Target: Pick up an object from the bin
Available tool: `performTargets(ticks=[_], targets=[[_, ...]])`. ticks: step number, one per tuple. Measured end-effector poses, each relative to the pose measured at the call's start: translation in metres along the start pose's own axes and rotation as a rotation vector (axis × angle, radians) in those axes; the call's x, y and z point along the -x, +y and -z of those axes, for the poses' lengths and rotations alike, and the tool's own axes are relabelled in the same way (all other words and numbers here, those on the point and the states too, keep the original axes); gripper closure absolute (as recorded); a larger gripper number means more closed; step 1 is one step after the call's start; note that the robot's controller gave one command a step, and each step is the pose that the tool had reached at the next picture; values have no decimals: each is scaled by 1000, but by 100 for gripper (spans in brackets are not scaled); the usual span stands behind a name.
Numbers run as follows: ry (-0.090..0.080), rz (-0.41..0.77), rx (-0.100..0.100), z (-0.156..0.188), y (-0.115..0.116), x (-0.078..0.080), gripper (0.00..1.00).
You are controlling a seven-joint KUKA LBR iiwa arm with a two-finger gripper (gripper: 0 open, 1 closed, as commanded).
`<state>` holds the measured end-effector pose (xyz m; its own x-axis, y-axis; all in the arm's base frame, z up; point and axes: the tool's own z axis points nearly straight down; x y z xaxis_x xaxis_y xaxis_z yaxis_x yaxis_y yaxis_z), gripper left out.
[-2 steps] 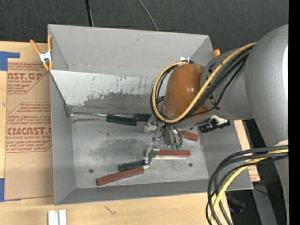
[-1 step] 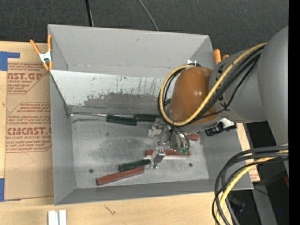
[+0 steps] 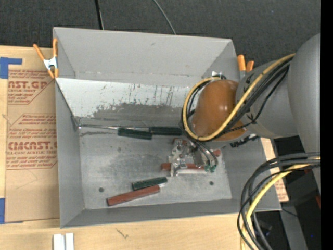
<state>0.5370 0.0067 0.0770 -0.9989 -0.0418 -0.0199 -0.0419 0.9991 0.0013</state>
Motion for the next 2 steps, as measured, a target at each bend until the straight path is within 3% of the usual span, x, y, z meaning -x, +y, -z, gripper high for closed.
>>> performTargets(ticks=[1, 2], targets=[[0, 0, 0, 0, 0, 0, 100], [20, -105, -2, 203, -9, 16, 100]])
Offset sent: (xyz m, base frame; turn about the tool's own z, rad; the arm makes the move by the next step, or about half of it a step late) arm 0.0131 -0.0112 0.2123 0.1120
